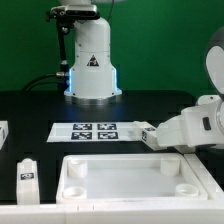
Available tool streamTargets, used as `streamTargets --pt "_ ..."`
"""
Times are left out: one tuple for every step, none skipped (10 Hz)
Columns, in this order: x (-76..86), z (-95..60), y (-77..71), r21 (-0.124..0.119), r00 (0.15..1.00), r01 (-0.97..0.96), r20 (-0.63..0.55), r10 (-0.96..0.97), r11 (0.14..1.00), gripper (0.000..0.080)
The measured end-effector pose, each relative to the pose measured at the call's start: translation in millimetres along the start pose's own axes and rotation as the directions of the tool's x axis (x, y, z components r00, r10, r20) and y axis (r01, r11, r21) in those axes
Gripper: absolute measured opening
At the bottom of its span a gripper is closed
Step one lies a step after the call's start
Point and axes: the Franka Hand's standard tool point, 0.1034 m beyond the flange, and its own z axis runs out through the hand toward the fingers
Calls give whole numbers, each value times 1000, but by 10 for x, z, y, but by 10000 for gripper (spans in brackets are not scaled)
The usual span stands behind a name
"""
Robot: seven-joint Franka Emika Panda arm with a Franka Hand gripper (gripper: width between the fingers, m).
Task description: Assemble desk
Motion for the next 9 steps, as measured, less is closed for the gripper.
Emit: streamTargets --pt "0 0 0 0 1000 0 0 0 1000 522" --pt "0 1 0 0 1000 0 0 0 1000 383" --pt "0 0 -1 0 1000 1 0 -1 1000 282" --pt "0 -29 1 3 1000 0 -5 0 1000 282" --pt "-81 -170 28 18 1000 -6 -17 6 1000 284" --pt "-228 -360 94 49 1000 -18 -17 18 999 284" --pt "-328 -589 212 83 999 -6 -47 10 997 284" --pt "-431 -848 365 102 994 6 -112 6 995 284" --pt "-394 -969 394 95 978 23 -207 -3 995 284"
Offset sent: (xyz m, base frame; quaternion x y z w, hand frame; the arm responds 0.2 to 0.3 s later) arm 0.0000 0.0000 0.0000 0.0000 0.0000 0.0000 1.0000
